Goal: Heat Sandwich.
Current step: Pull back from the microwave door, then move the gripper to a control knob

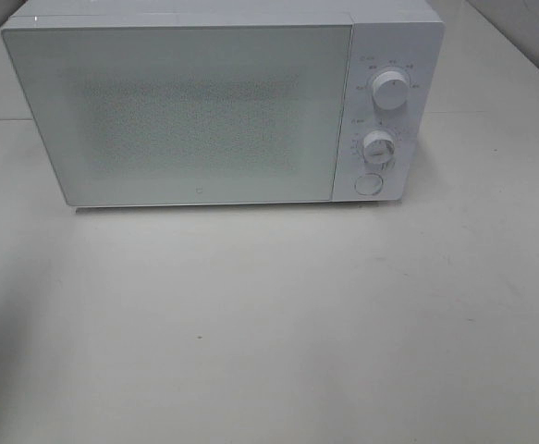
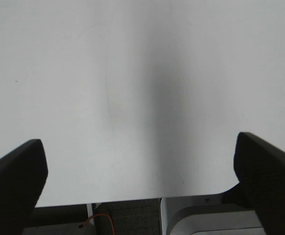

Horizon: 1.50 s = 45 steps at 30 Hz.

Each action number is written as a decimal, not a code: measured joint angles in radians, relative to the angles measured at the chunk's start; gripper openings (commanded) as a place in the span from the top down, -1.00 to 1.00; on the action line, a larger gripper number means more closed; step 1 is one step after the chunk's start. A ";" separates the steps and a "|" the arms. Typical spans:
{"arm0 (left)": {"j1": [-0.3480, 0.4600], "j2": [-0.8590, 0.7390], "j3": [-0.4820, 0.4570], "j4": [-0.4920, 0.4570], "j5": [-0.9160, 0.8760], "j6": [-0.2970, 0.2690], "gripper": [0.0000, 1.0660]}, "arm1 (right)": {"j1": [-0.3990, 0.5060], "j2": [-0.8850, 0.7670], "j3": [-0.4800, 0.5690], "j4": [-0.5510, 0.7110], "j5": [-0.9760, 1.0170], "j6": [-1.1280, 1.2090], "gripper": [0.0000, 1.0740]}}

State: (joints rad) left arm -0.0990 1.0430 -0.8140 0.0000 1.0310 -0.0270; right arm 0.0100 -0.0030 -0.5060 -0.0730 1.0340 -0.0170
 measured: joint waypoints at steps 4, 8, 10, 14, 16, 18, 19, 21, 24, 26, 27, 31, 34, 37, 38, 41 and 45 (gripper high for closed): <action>0.005 -0.091 0.077 0.013 0.030 0.004 -0.86 | 0.000 0.000 0.000 0.000 0.000 0.000 -0.37; 0.005 -0.150 0.133 0.019 0.049 0.007 -0.86 | 0.000 0.000 0.000 0.000 0.000 0.000 -0.37; 0.005 -0.186 0.162 0.020 0.051 0.007 -0.86 | 0.000 0.000 0.000 0.000 0.000 0.000 -0.37; 0.005 -0.282 0.242 0.023 0.051 0.007 -0.86 | 0.000 0.000 0.000 0.000 0.000 0.000 -0.37; 0.005 -0.303 0.263 0.023 0.051 0.007 -0.86 | 0.000 0.000 0.000 0.000 0.000 0.000 -0.37; 0.005 -0.365 0.309 0.023 0.039 0.008 -0.86 | 0.000 0.000 0.000 0.000 0.000 0.000 -0.37; 0.005 -0.383 0.313 0.023 0.033 0.008 -0.86 | 0.000 0.000 0.000 0.000 0.000 0.000 -0.37; 0.005 -0.408 0.315 0.023 0.026 0.010 -0.86 | 0.000 0.000 0.000 0.000 0.000 0.000 -0.37; 0.005 -0.506 0.315 0.023 0.020 0.011 -0.86 | 0.000 0.000 0.000 0.000 0.000 0.000 -0.37; 0.005 -0.533 0.315 0.023 0.020 0.011 -0.86 | 0.000 0.000 0.000 0.000 0.000 0.000 -0.37; 0.005 -0.557 0.315 0.023 0.020 0.011 -0.86 | 0.000 0.000 0.000 0.000 0.000 0.000 -0.37; 0.005 -0.676 0.315 0.019 0.020 0.011 -0.86 | 0.000 0.000 0.000 0.000 0.000 0.000 -0.37; 0.005 -0.783 0.315 0.008 0.017 0.012 -0.86 | 0.000 0.000 0.000 0.000 0.000 0.000 -0.37; 0.032 -0.865 0.315 0.006 0.017 0.012 -0.86 | 0.000 0.000 0.000 0.000 0.000 0.000 -0.37; 0.050 -0.895 0.315 0.006 0.017 0.012 -0.86 | 0.000 0.000 0.000 0.000 0.000 0.000 -0.37; 0.101 -0.979 0.315 0.006 0.017 0.012 -0.86 | 0.000 0.000 0.000 0.000 0.000 0.000 -0.37; 0.131 -1.045 0.315 0.006 0.017 0.012 -0.86 | 0.000 0.000 0.000 0.000 0.000 0.000 -0.37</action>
State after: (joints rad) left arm 0.0320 -0.0020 -0.4990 0.0060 1.0480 -0.0150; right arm 0.0100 -0.0030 -0.5060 -0.0730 1.0340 -0.0170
